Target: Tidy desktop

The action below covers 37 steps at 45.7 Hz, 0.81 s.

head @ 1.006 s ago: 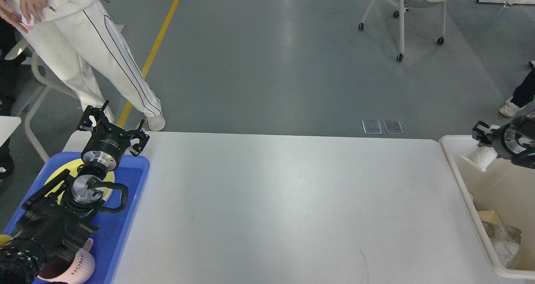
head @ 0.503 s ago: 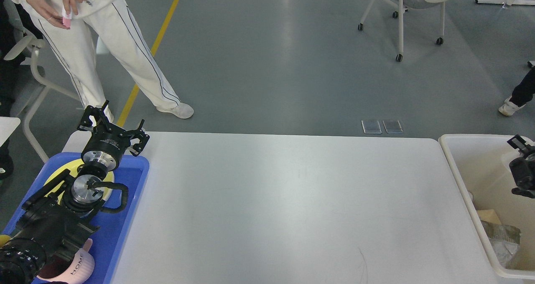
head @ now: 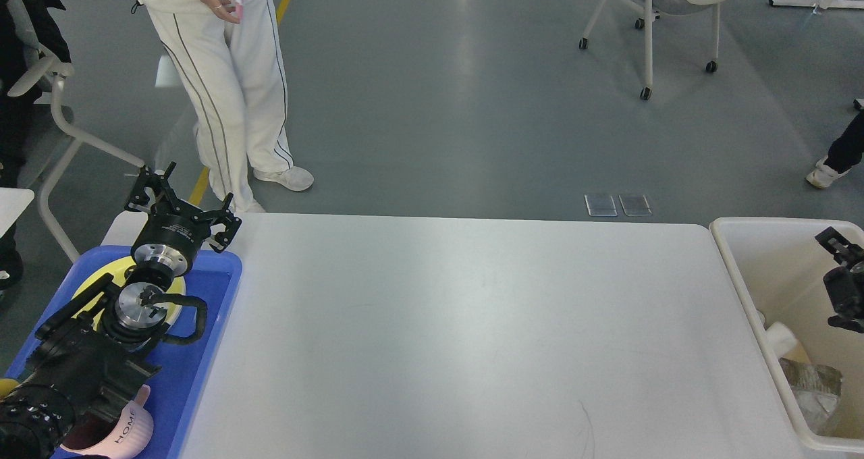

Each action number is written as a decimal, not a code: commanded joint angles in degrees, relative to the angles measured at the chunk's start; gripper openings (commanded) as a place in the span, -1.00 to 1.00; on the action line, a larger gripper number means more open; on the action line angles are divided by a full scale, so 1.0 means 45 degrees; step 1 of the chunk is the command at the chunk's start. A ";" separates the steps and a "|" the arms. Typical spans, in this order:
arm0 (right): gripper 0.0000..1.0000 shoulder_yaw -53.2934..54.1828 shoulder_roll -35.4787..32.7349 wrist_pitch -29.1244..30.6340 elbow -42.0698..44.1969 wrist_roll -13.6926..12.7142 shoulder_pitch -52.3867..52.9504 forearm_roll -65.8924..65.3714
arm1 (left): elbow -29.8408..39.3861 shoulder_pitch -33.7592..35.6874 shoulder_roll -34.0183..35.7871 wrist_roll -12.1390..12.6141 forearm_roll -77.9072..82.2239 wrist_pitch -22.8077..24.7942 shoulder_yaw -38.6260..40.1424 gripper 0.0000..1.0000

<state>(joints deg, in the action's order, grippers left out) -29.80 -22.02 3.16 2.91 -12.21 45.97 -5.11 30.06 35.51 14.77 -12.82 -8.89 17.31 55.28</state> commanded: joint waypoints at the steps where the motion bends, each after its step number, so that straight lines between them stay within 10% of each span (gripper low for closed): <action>1: 1.00 0.0001 0.0031 0.0000 -0.0002 -0.0020 0.0000 0.0002 | 0.0000 -0.0001 0.0000 -0.0003 0.0003 0.0000 0.0000 0.95; 23: 1.00 0.0177 0.0109 0.0487 -0.0060 -0.0118 0.2517 0.0958 | 0.0000 -0.0001 0.0000 0.0016 0.0003 0.0000 -0.0019 0.95; 37: 1.00 0.0138 0.1689 0.5427 -0.0041 -0.0098 0.5896 0.1116 | 0.0000 0.0018 0.0000 0.0016 0.0003 0.0000 -0.0039 0.95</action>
<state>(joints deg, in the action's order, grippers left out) -29.18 -16.79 19.63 2.65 -12.69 67.47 -0.09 30.06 35.59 14.76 -12.82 -8.88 17.31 55.13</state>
